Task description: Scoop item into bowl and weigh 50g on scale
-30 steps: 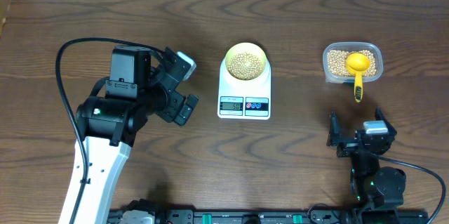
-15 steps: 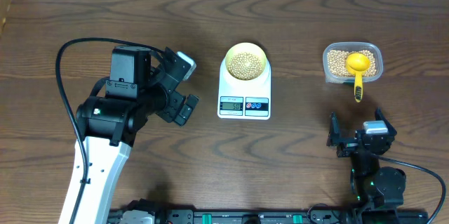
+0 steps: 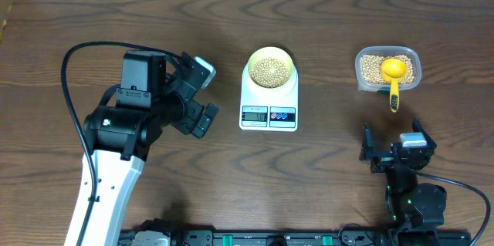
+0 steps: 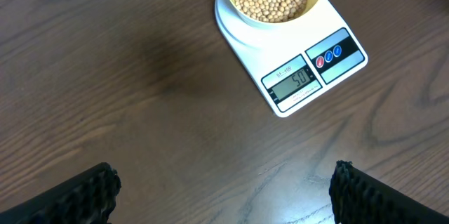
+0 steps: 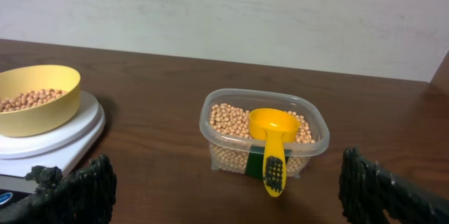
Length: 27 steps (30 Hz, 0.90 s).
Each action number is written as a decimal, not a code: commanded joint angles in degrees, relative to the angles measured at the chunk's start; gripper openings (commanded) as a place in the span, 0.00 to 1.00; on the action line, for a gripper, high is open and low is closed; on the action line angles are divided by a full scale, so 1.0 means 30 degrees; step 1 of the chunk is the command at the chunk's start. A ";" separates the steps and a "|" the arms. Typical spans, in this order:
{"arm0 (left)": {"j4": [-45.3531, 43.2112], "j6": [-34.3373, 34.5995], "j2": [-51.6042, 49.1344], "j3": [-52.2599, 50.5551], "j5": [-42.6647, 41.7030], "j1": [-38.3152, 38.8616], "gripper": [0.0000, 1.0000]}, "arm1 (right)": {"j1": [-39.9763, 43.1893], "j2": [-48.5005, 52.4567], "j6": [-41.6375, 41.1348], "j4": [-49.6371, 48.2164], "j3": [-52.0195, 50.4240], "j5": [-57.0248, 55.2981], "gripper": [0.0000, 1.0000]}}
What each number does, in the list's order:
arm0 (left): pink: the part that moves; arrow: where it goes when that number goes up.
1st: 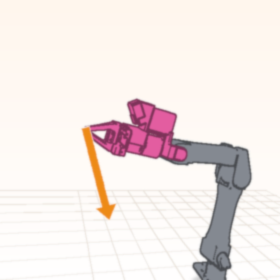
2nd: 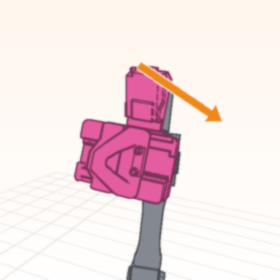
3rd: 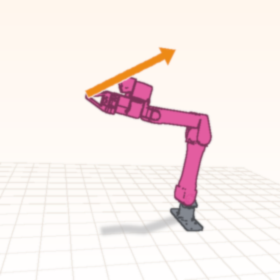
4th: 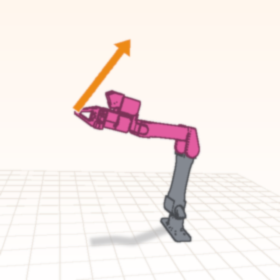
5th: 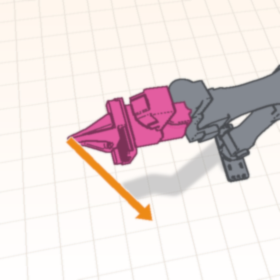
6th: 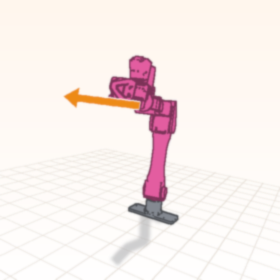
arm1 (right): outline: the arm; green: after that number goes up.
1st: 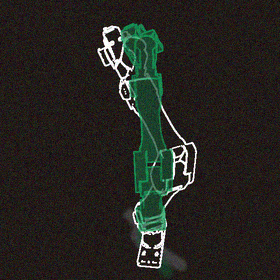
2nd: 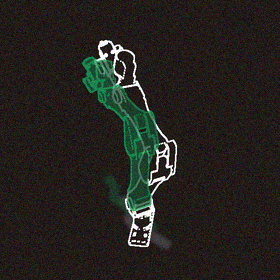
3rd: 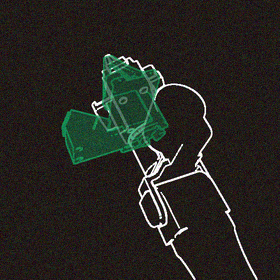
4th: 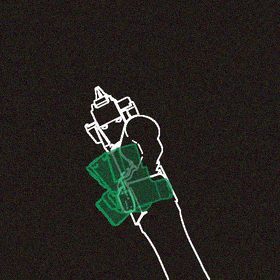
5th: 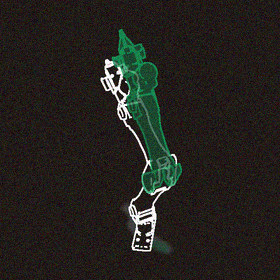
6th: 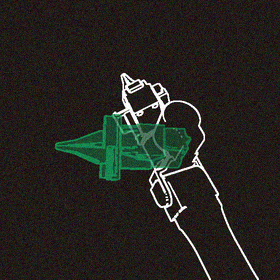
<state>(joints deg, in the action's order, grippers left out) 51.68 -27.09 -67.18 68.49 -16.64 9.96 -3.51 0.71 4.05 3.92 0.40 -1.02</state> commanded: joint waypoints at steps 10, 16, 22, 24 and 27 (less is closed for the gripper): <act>0.0124 -0.0248 0.0044 -0.0022 -0.0299 -0.0080 0.98 | -0.0080 -0.0146 0.0240 0.0073 -0.0029 0.0095 0.99; -0.0597 -0.0022 0.2412 -0.0714 -0.0277 -0.0080 0.97 | -0.0080 -0.0138 0.0248 0.0073 -0.0029 0.0102 0.99; -0.3942 0.1770 0.6324 -0.4160 0.2091 -0.0080 0.98 | -0.0080 -0.0146 0.0240 0.0073 -0.0029 0.0095 0.99; -0.5319 0.2390 0.7803 -0.5719 0.2871 -0.0080 0.98 | -0.0080 -0.0138 0.0248 0.0073 -0.0029 0.0095 0.99; -0.7271 0.2492 1.0127 -0.8080 0.3002 -0.0080 0.98 | -0.0080 -0.0138 0.0240 0.0073 -0.0029 0.0095 0.99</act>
<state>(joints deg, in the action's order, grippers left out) 33.12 -22.41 -42.33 50.41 -10.90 9.96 -3.51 0.67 4.08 3.97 0.40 -0.91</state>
